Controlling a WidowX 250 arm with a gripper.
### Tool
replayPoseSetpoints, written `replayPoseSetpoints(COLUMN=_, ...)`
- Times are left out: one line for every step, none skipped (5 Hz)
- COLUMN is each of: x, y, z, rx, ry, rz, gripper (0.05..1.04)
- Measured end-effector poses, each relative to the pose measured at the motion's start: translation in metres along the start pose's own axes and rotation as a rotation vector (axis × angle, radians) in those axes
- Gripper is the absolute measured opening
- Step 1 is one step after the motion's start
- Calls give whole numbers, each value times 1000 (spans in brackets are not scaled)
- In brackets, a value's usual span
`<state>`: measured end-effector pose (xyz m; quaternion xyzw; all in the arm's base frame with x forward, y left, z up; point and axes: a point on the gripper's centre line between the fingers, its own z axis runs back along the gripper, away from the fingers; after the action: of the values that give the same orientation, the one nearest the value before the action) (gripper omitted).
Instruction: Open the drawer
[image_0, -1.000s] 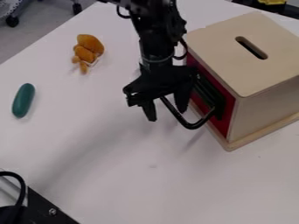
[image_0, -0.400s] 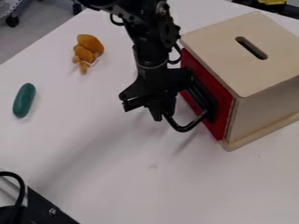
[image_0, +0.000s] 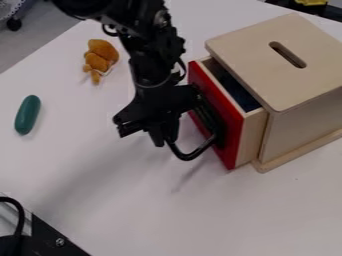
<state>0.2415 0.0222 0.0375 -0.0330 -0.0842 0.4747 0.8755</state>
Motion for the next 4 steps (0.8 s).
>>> replayPoseSetpoints(x=2, y=13, z=2, rx=16, ry=-12, rz=26, gripper=123)
replayPoseSetpoints(x=5, y=27, z=5, rx=20, ry=-16, rz=62, gripper=123)
replayPoseSetpoints(x=8, y=37, z=9, rx=17, ry=-26, rz=86, gripper=122)
replayPoseSetpoints(x=8, y=49, z=12, rx=27, ry=-25, rz=119, gripper=122)
